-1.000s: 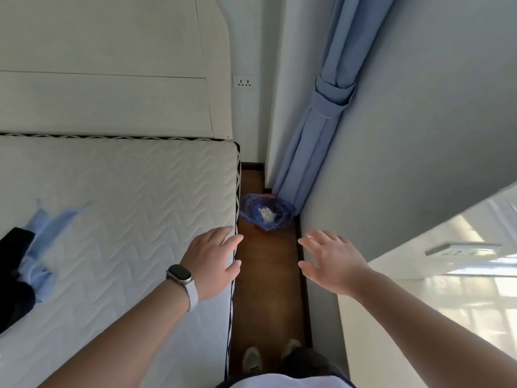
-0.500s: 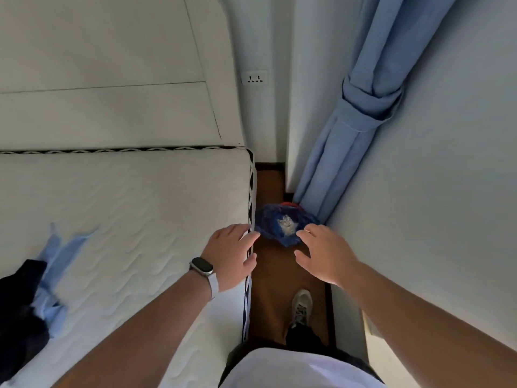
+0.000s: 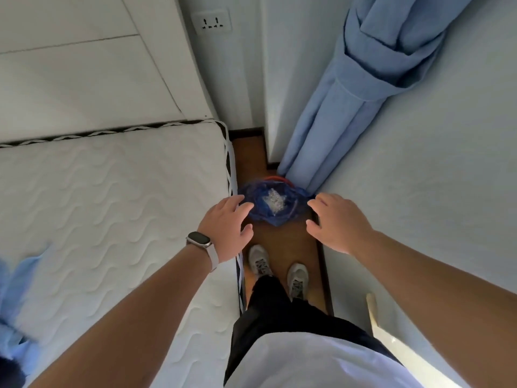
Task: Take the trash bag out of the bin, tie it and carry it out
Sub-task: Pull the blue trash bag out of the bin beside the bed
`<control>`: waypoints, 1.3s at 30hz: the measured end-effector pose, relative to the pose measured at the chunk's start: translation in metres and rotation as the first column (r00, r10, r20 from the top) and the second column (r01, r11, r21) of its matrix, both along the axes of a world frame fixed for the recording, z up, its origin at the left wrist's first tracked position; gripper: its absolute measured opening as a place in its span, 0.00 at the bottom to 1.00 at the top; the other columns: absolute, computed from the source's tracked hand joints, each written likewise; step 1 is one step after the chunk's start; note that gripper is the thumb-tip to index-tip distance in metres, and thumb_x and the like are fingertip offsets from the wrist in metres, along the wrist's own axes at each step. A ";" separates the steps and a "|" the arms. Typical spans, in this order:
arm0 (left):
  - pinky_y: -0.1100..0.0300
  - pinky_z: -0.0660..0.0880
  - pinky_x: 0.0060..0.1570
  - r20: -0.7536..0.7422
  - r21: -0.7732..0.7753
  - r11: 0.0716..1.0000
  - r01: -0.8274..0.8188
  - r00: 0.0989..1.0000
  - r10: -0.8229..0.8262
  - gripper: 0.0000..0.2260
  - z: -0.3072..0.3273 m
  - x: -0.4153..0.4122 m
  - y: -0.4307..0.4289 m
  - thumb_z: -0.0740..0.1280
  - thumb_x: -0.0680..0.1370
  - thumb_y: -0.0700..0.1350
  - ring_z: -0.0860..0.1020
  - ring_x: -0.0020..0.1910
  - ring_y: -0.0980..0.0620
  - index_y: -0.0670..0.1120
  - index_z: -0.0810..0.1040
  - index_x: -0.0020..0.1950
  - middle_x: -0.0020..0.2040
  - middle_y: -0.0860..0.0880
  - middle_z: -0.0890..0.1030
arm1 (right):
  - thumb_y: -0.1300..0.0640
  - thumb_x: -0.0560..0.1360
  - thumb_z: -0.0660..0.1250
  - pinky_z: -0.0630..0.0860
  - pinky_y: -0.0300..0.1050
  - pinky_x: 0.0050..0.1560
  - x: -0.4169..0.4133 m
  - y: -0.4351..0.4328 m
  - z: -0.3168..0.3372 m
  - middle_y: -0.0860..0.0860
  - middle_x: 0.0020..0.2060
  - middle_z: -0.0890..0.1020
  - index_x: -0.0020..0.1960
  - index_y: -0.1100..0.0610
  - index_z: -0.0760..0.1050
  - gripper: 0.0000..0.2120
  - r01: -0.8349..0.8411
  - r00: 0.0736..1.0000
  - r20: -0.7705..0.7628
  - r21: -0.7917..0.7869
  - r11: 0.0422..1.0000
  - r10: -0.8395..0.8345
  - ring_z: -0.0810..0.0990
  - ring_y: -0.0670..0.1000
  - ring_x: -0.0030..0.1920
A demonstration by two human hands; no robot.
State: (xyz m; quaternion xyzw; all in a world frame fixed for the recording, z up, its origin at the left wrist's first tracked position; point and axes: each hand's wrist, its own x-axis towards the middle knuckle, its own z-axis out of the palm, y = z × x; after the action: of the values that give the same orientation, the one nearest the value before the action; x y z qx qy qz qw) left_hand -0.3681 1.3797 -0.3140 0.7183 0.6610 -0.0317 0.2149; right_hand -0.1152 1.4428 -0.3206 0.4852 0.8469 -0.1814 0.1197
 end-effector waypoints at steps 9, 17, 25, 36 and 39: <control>0.47 0.70 0.63 0.056 -0.071 0.997 0.016 0.998 -0.012 0.22 -0.094 -0.026 0.069 0.62 0.75 0.51 0.68 0.67 0.42 0.46 0.69 0.67 0.68 0.43 0.72 | 0.43 0.76 0.58 0.75 0.54 0.56 -0.028 0.062 -0.069 0.53 0.61 0.75 0.67 0.54 0.69 0.23 0.055 0.996 0.081 -0.079 0.995 -0.048 0.73 0.55 0.60; 0.46 0.67 0.65 0.117 -0.134 0.990 -0.036 0.992 0.052 0.24 -0.200 -0.019 0.131 0.62 0.74 0.51 0.66 0.69 0.42 0.46 0.68 0.69 0.69 0.44 0.70 | 0.44 0.75 0.61 0.75 0.56 0.54 -0.036 0.108 -0.156 0.54 0.59 0.75 0.65 0.55 0.69 0.22 0.134 0.990 0.059 -0.110 0.985 -0.128 0.74 0.58 0.58; 0.48 0.70 0.62 0.090 -0.284 0.937 -0.203 0.967 0.237 0.24 -0.345 -0.004 0.161 0.64 0.72 0.52 0.69 0.65 0.42 0.46 0.69 0.66 0.66 0.45 0.73 | 0.46 0.75 0.63 0.71 0.49 0.52 -0.027 0.146 -0.298 0.53 0.61 0.74 0.66 0.53 0.67 0.22 0.218 0.976 0.049 -0.204 0.954 -0.212 0.72 0.56 0.62; 0.46 0.68 0.61 0.057 -0.242 0.913 -0.328 0.935 0.351 0.26 -0.493 0.001 0.206 0.64 0.73 0.51 0.67 0.66 0.38 0.41 0.66 0.68 0.69 0.39 0.67 | 0.49 0.72 0.67 0.73 0.57 0.62 -0.029 0.185 -0.479 0.58 0.67 0.72 0.69 0.53 0.64 0.28 0.337 0.934 -0.027 -0.260 0.905 -0.355 0.71 0.62 0.66; 0.46 0.69 0.59 0.049 -0.133 0.960 -0.248 0.965 0.256 0.27 -0.506 0.005 0.221 0.65 0.71 0.52 0.69 0.64 0.38 0.42 0.65 0.66 0.67 0.40 0.69 | 0.48 0.72 0.68 0.73 0.57 0.63 -0.029 0.191 -0.502 0.57 0.68 0.72 0.70 0.52 0.62 0.30 0.337 0.936 0.005 -0.293 0.895 -0.351 0.70 0.61 0.67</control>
State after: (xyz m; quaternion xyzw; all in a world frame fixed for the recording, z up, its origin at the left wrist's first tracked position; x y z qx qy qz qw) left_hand -0.3632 1.6005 -0.8203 0.6139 0.7363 -0.0223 0.2837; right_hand -0.1438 1.6333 -0.8224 0.6000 0.7146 -0.3332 0.1352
